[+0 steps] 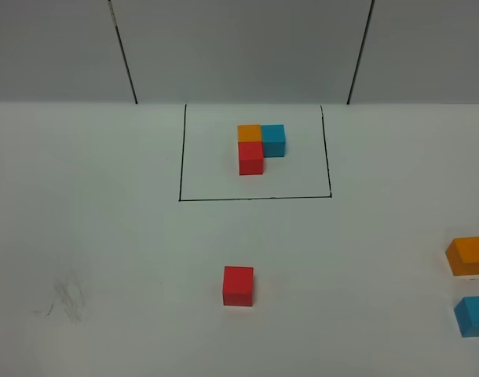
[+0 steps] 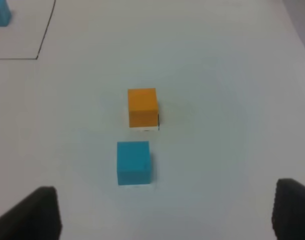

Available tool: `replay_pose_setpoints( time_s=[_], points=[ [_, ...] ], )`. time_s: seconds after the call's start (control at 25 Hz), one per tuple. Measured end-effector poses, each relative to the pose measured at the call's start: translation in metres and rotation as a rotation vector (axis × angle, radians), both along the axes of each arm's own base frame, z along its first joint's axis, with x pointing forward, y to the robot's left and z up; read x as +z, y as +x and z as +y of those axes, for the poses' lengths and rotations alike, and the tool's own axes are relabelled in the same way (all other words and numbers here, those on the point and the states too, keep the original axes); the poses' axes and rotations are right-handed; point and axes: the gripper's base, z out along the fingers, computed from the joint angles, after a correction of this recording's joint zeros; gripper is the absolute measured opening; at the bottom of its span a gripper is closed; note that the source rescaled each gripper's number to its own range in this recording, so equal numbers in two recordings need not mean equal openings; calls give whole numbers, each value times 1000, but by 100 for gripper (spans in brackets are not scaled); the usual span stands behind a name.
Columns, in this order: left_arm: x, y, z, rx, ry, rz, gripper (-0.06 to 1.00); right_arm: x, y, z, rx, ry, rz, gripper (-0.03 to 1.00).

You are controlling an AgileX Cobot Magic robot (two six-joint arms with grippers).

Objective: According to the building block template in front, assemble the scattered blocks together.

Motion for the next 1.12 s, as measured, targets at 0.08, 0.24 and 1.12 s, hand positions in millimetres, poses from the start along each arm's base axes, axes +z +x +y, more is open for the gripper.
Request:
replay_pose_setpoints(
  time_s=[0.08, 0.24, 1.12],
  points=[
    [0, 0, 0, 0, 0, 0, 65, 0, 0, -1, -6, -3, 1, 72],
    [0, 0, 0, 0, -1, 0, 65, 7, 15, -2, -26, 5, 56, 72],
    [0, 0, 0, 0, -1, -1, 65, 8, 258, 2, 11, -15, 585, 72]
  ],
)
